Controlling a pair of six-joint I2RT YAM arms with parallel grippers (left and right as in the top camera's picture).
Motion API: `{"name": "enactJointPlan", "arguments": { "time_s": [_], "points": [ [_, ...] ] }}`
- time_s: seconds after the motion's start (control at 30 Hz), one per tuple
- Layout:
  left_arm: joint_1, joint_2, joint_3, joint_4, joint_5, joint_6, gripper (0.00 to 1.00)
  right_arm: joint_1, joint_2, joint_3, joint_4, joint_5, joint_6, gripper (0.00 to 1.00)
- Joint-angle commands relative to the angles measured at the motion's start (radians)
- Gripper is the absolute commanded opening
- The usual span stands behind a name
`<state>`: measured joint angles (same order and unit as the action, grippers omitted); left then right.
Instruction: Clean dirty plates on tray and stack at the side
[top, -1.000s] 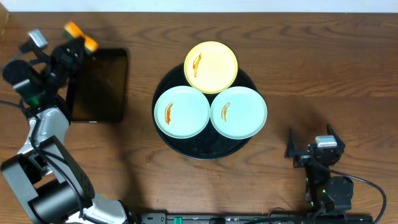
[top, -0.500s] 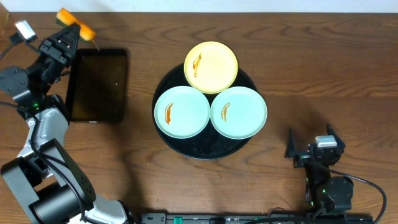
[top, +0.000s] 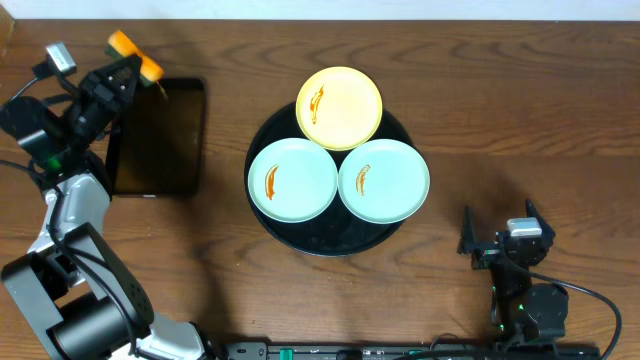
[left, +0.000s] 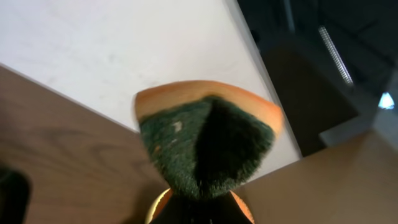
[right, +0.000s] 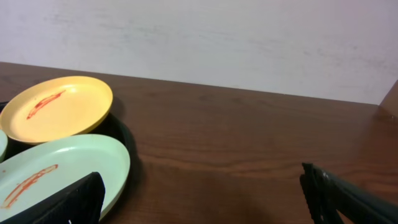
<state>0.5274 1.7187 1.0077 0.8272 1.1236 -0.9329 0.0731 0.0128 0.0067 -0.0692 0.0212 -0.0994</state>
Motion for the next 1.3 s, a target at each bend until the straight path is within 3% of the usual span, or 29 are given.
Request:
{"name": "enactJointPlan", "arguments": {
  "time_s": [0.0, 0.2, 0.4, 0.53, 1.27],
  "points": [
    [0.0, -0.015, 0.011, -0.069, 0.009, 0.256, 0.08, -0.006, -0.003, -0.001, -0.003, 0.0, -0.006, 0.99],
    [0.0, -0.013, 0.011, -0.131, 0.0, 0.448, 0.07, -0.006, -0.003, -0.001, -0.004, 0.0, -0.006, 0.99],
    [0.0, -0.013, 0.011, -0.411, -0.212, 0.563, 0.07, -0.006, -0.003, -0.001, -0.003, 0.0, -0.006, 0.99],
    [0.0, -0.013, 0.011, -0.497, -0.272, 0.578, 0.08, -0.006, -0.003, -0.001, -0.003, 0.0, -0.006, 0.99],
    [0.0, -0.013, 0.011, -0.539, -0.273, 0.582, 0.08, -0.006, -0.002, -0.001, -0.003, 0.0, -0.006, 0.99]
  ]
}}
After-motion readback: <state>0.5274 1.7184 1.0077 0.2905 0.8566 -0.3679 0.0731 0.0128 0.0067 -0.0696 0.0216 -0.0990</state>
